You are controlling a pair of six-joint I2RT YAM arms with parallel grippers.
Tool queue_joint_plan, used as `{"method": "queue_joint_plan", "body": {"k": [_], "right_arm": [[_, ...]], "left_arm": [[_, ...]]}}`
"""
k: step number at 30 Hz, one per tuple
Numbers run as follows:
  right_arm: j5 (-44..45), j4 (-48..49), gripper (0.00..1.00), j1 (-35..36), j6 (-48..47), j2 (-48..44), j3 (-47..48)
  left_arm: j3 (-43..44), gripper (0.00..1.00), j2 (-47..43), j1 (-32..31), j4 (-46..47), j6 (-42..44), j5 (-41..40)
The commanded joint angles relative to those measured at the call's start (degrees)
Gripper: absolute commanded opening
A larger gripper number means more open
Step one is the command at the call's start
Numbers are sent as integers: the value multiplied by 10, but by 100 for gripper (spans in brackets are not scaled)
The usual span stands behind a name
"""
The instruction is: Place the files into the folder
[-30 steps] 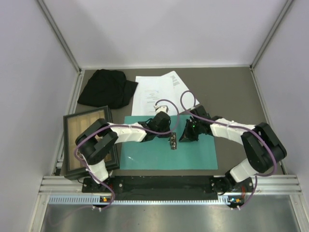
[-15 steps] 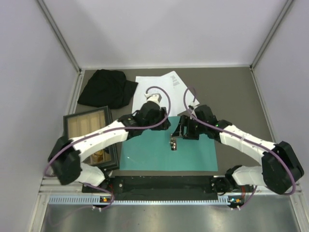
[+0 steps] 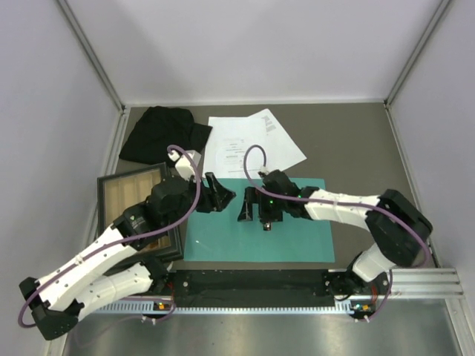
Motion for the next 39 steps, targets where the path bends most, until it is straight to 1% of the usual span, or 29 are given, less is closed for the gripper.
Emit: {"method": "queue_joint_plan", "body": {"k": [1,3,5,10,12,14,15,21,24,26,27,28,29,30,31,32,33,34,35,36,37,38,39], "right_arm": [[54,-41,98,1,-56,59,139],[64,-68,99,-7,-73,81,196],[61,-78,99,-21,-87,113,222],[20,-66,99,-58,-102,170,268],[-9,-59,99,-71,-111,199,292],[-19,-70,99,-77,-132,216,321],[-22,-88,99,-78,-151,215,332],[16,-148,99,-96,-184,167,374],[43,-190,99,-135,-196,166,392],[36,-207,99,-173,-209,173,401],[36,-215,99,-185,-226,177,408],[39,-231,99,-213,-235,189,416],[42,-242,99,-224,-247,199,440],[50,-259,99,-238,-269,209,458],[56,-283,99,-258,-280,233,494],[57,-295,99,-272,-289,244,510],[61,-305,99,-280,-303,255,528],[69,-316,99,-297,-308,278,560],[83,-327,99,-305,-314,289,574],[92,-332,99,-311,-328,301,588],[100,-340,99,-317,-335,324,617],[104,-356,99,-327,-342,339,633],[101,-365,98,-332,-349,351,649]], "left_arm": [[-10,68,-1,1,-27,1,1],[-14,66,3,1,-28,1,3],[-24,65,5,1,-17,1,8],[-62,66,8,1,18,6,15],[-62,66,30,1,22,14,23],[-62,66,50,1,26,20,30],[-61,66,68,1,31,22,37],[-49,68,111,1,39,14,38],[-28,69,135,1,37,6,12],[-8,70,154,6,46,-10,-12],[5,70,177,10,57,-13,-11],[13,70,193,20,70,-15,-3],[25,70,209,27,85,-23,2],[52,69,248,35,91,-29,9],[66,67,269,54,97,-35,18],[81,64,292,65,107,-43,47],[111,55,337,75,130,-48,65],[126,52,362,93,148,-53,88],[142,48,412,100,175,-53,119],[183,44,439,105,180,-54,129],[207,42,468,114,184,-50,139],[231,40,524,118,186,-45,153],[282,37,552,122,188,-42,161]]}}
